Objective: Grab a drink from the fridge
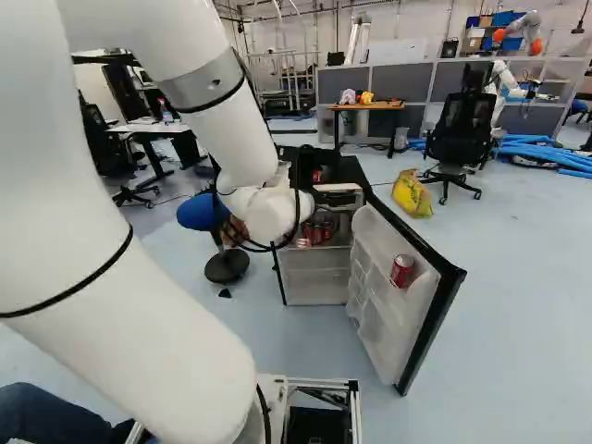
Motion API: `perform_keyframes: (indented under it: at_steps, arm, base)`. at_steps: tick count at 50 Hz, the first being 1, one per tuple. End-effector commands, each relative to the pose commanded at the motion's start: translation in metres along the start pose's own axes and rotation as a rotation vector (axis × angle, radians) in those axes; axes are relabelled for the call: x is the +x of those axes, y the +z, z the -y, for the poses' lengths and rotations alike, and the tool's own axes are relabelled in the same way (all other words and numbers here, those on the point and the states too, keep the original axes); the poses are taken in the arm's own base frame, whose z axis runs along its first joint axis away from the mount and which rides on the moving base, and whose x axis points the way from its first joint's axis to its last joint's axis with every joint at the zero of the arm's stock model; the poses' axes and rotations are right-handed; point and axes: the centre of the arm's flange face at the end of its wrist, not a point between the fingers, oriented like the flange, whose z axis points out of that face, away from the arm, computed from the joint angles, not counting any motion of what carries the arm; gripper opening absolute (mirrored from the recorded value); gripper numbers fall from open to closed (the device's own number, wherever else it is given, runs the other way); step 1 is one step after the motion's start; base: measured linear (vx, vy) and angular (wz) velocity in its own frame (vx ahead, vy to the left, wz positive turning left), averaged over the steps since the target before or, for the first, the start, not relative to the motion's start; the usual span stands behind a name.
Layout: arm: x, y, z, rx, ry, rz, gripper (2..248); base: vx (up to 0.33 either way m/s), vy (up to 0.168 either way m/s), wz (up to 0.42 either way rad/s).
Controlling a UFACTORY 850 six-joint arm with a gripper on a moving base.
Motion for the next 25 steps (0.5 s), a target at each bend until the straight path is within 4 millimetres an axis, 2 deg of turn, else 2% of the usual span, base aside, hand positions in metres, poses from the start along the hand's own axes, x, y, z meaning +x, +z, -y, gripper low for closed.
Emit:
perform_keyframes:
  at_steps: [25]
  arm:
    - [0.016, 0.002, -0.032, -0.075, 0.020, 0.057, 247]
  base:
    - [0.000, 0.000, 0.000]
